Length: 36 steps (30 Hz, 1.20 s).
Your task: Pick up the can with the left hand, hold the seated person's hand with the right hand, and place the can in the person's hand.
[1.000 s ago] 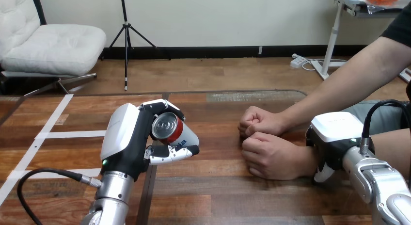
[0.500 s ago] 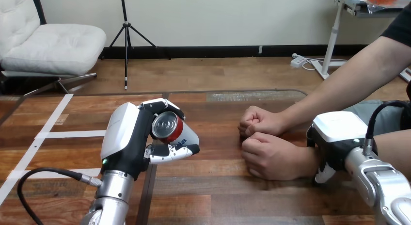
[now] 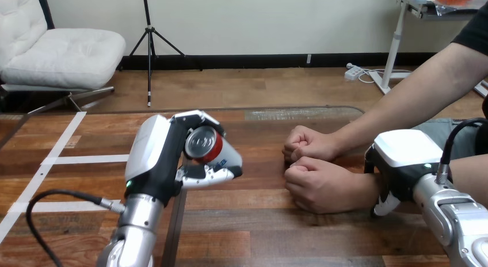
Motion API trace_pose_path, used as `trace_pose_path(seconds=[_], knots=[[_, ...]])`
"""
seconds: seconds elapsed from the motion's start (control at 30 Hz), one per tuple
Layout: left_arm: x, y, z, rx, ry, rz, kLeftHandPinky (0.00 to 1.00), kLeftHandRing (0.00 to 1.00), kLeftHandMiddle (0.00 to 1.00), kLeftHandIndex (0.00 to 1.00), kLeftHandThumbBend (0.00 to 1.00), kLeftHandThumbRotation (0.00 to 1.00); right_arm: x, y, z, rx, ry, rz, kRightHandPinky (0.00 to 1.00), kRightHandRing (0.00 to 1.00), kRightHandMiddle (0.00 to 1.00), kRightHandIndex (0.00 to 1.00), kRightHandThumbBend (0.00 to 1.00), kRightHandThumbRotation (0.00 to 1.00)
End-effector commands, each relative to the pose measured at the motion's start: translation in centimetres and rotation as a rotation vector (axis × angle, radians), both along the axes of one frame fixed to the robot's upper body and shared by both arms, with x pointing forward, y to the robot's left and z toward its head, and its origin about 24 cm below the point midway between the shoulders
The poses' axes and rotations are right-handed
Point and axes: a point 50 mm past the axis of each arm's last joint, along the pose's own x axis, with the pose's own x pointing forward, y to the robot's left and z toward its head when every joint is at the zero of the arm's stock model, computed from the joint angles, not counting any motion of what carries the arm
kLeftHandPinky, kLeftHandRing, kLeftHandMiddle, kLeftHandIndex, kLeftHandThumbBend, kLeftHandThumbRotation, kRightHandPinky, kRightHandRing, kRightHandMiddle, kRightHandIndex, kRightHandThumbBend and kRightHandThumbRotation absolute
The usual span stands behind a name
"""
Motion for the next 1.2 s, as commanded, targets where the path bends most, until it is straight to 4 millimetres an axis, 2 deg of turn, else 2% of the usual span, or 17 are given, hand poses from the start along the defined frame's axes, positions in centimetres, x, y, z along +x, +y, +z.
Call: trace_pose_path(seconds=[0.0,0.3,0.77,1.17], knots=[[2.0,-1.4,4.3,-0.061,-0.173,-0.054,0.33,0.40,0.47,0.50,0.69,0.00,1.3,0.9,5.1,0.036,-0.219,0.063,0.20,0.28,0.40,0.52,0.80,0.00],[2.3,-2.3,4.8,-0.073,-0.188,-0.082,0.34,0.40,0.47,0.50,0.69,0.00,1.1,1.1,5.7,0.035,-0.224,0.068,0.17,0.25,0.36,0.51,0.82,0.00],[2.7,-3.5,5.4,-0.119,-0.173,-0.132,0.34,0.40,0.47,0.50,0.68,0.00,0.6,1.4,6.5,0.037,-0.239,0.094,0.22,0.31,0.41,0.51,0.81,0.00],[2.9,-4.5,6.1,-0.179,-0.151,-0.189,0.34,0.40,0.47,0.49,0.68,0.00,0.4,1.7,6.8,0.037,-0.237,0.099,0.22,0.30,0.40,0.52,0.82,0.00]])
